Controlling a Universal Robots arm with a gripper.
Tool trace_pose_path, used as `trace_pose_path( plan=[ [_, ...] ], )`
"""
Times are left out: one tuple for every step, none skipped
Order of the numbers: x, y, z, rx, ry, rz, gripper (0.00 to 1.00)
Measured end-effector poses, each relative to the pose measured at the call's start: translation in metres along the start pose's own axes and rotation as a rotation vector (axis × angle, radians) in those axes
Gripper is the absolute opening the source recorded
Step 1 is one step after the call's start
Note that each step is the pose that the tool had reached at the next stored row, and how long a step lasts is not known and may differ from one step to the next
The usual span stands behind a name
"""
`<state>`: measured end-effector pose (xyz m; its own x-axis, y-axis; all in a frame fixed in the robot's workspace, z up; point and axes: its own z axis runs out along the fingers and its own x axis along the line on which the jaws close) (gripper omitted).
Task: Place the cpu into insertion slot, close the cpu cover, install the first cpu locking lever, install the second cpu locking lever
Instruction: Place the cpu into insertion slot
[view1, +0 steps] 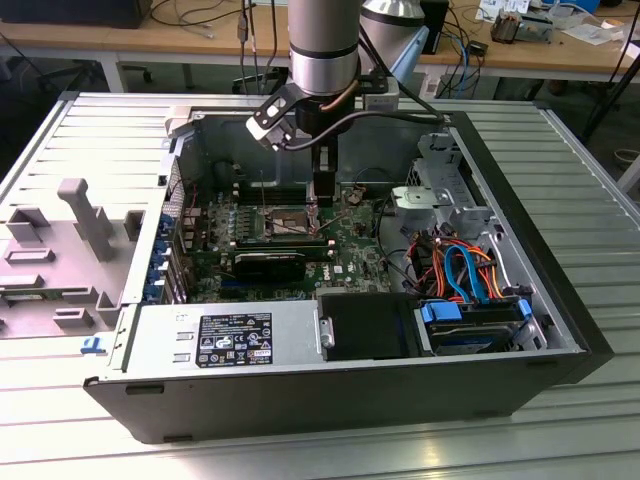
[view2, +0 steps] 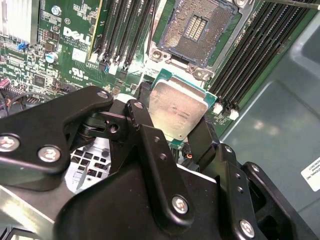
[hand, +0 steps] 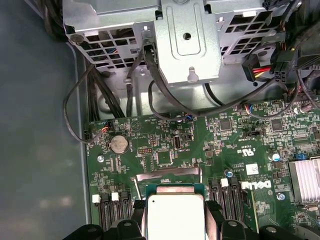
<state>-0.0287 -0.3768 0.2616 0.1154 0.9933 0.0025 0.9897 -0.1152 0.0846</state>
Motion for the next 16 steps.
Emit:
trace_pose_path(
  plan=[
    [0.0,0.0,0.0,0.0,-0.0002,0.002,0.55],
    [0.0,0.0,0.0,0.0,-0.0004,0.005,0.55],
    [0.0,0.0,0.0,-0.0001,-0.0007,0.007,0.55],
    [0.0,0.0,0.0,0.0,-0.0009,0.01,0.55],
    [0.0,0.0,0.0,0.0,-0.0014,0.014,0.55],
    [0.0,0.0,0.0001,-0.0001,-0.0015,0.016,0.55],
    [0.0,0.0,0.0,-0.0001,-0.0017,0.017,0.55],
    [0.0,0.0,0.0001,-0.0002,-0.0016,0.017,0.55],
    [0.0,0.0,0.0001,-0.0001,-0.0013,0.013,0.55],
    [-0.0001,-0.0001,0.0,-0.0001,-0.0006,0.003,0.55],
    [0.0,0.0,0.0001,-0.0001,-0.0002,0.0,0.55],
    [0.0,0.0,0.0001,0.0,-0.0001,-0.001,0.55],
    [-0.0001,0.0,0.0001,0.0,-0.0001,-0.001,0.55],
    [-0.0001,0.0,0.0,0.0,-0.0002,-0.001,0.55],
    [-0.0001,0.0,0.0001,-0.0001,-0.0001,-0.001,0.55],
    [-0.0001,0.0,0.0001,0.0,-0.0001,-0.001,0.55]
  ],
)
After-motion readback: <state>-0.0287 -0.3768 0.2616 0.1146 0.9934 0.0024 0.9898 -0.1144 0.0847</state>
